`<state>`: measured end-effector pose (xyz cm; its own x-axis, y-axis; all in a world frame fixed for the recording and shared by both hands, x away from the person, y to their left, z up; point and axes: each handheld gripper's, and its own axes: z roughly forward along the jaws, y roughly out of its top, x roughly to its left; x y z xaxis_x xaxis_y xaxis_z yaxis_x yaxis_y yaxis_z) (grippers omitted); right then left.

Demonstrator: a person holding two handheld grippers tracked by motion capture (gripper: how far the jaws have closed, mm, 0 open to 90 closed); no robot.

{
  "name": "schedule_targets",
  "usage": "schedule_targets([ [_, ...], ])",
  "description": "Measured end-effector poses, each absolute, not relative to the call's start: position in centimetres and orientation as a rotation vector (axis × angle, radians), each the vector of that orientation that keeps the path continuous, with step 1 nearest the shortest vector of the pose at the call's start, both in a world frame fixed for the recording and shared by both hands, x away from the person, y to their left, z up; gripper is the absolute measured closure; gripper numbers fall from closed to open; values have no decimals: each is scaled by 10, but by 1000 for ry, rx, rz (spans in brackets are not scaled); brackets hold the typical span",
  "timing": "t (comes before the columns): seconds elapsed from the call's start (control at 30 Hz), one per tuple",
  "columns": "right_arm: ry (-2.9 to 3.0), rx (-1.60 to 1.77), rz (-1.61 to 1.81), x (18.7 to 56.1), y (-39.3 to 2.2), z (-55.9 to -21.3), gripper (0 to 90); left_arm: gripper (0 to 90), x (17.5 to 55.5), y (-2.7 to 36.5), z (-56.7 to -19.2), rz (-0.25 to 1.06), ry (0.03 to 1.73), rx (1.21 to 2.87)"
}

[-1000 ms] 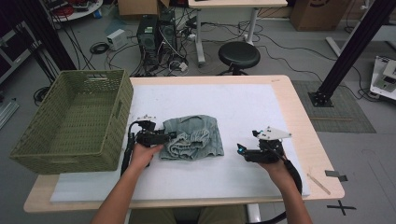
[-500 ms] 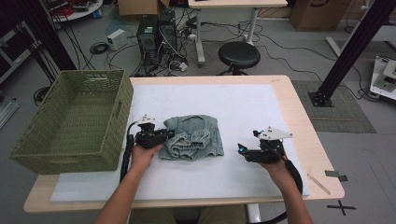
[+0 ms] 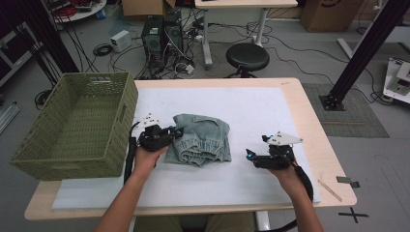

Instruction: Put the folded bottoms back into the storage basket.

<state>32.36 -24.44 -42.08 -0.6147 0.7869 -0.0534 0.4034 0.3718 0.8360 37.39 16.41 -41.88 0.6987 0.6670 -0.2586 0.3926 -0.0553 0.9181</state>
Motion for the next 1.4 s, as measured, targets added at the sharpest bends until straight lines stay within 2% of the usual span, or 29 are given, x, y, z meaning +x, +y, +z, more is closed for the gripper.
schedule_targets([
  [0.4, 2183, 1035, 1150, 324, -247, -421, 204, 795, 367, 163, -406, 288, 784, 1650],
  [0.57, 2185, 1033, 1150, 323, -246, -421, 204, 792, 373, 164, -410, 221, 852, 1653],
  [0.63, 2186, 1033, 1151, 324, -246, -421, 204, 746, 375, 167, -415, 210, 904, 1684],
  [0.73, 2190, 1033, 1145, 324, -245, -421, 204, 595, 379, 168, -427, 192, 1004, 1734],
  [0.77, 2191, 1030, 1148, 324, -244, -421, 204, 576, 381, 170, -434, 201, 1050, 1752],
  [1.0, 2192, 1035, 1146, 324, -246, -422, 204, 343, 385, 179, -443, 257, 1196, 1720],
  [1.07, 2191, 1032, 1147, 324, -247, -422, 204, 304, 387, 182, -446, 224, 1236, 1709],
  [1.17, 2187, 1030, 1148, 324, -247, -421, 204, 309, 389, 181, -450, 150, 1255, 1713],
  [1.4, 2186, 1032, 1151, 323, -247, -420, 204, 411, 393, 179, -458, 20, 1218, 1724],
])
